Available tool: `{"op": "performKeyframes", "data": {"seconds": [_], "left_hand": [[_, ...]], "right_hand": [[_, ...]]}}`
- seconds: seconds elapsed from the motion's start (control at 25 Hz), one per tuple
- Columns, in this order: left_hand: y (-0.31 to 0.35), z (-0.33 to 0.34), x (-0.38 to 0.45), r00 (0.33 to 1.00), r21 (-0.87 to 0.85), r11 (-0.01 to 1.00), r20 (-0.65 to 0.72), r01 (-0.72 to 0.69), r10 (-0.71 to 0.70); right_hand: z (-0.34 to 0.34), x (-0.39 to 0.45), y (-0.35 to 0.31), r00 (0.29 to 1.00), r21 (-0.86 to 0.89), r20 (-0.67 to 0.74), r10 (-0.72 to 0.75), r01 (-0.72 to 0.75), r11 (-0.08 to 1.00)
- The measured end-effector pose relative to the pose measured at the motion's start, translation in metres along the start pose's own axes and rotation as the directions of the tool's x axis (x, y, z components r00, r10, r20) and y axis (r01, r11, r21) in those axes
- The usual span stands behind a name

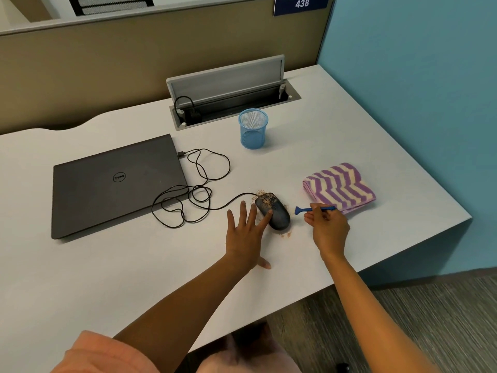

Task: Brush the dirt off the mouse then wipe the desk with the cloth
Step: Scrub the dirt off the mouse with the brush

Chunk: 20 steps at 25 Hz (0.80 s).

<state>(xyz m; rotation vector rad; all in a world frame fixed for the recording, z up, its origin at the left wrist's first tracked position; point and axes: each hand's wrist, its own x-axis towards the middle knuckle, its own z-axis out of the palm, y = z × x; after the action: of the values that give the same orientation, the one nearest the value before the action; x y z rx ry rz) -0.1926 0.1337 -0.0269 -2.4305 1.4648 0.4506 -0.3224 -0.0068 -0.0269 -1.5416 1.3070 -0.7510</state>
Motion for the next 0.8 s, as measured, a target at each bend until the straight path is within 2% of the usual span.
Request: {"op": "performKeyframes", "data": {"seconds": [0.04,0.16,0.2,0.28,0.4,0.44,0.52,0.64,0.72,0.8], "left_hand": [[0.000,0.000,0.000,1.000,-0.005,1.000,0.005,0.000,0.000],[0.000,0.000,0.000,1.000,-0.005,1.000,0.012,0.003,-0.003],[0.000,0.000,0.000,1.000,-0.005,1.000,0.011,0.003,-0.003],[0.000,-0.001,0.000,1.000,-0.005,1.000,0.016,0.002,-0.002],[0.001,-0.002,-0.001,1.000,0.004,1.000,0.019,0.004,-0.004],[0.001,-0.002,-0.001,1.000,0.009,1.000,0.016,0.004,-0.004],[0.001,-0.002,-0.002,1.000,0.013,1.000,0.010,0.004,-0.004],[0.000,-0.001,-0.002,1.000,0.009,1.000,0.001,0.006,-0.006],[0.000,-0.002,-0.002,1.000,0.011,1.000,0.004,0.002,-0.002],[0.001,-0.002,-0.002,1.000,0.011,1.000,0.007,0.002,-0.002]], "right_hand": [[0.001,-0.003,-0.002,1.000,-0.003,0.018,-0.007,0.007,1.000],[0.000,-0.007,-0.001,0.992,-0.218,-0.027,-0.127,0.118,0.969],[-0.001,-0.009,-0.001,0.987,-0.217,-0.049,-0.151,0.137,0.967],[0.003,-0.012,-0.007,0.988,-0.084,-0.065,-0.138,0.132,0.988],[0.020,-0.018,-0.020,0.992,0.029,0.008,-0.123,0.123,0.992],[0.024,-0.020,-0.022,0.991,0.022,0.047,-0.122,0.121,0.992],[0.026,-0.022,-0.021,0.985,-0.098,0.089,-0.148,0.157,0.983],[0.019,-0.024,-0.019,0.974,-0.237,0.073,-0.214,0.225,0.945],[0.019,-0.023,-0.021,0.969,-0.181,0.073,-0.237,0.247,0.952],[0.021,-0.019,-0.022,0.977,-0.061,0.101,-0.188,0.194,0.979]]}}
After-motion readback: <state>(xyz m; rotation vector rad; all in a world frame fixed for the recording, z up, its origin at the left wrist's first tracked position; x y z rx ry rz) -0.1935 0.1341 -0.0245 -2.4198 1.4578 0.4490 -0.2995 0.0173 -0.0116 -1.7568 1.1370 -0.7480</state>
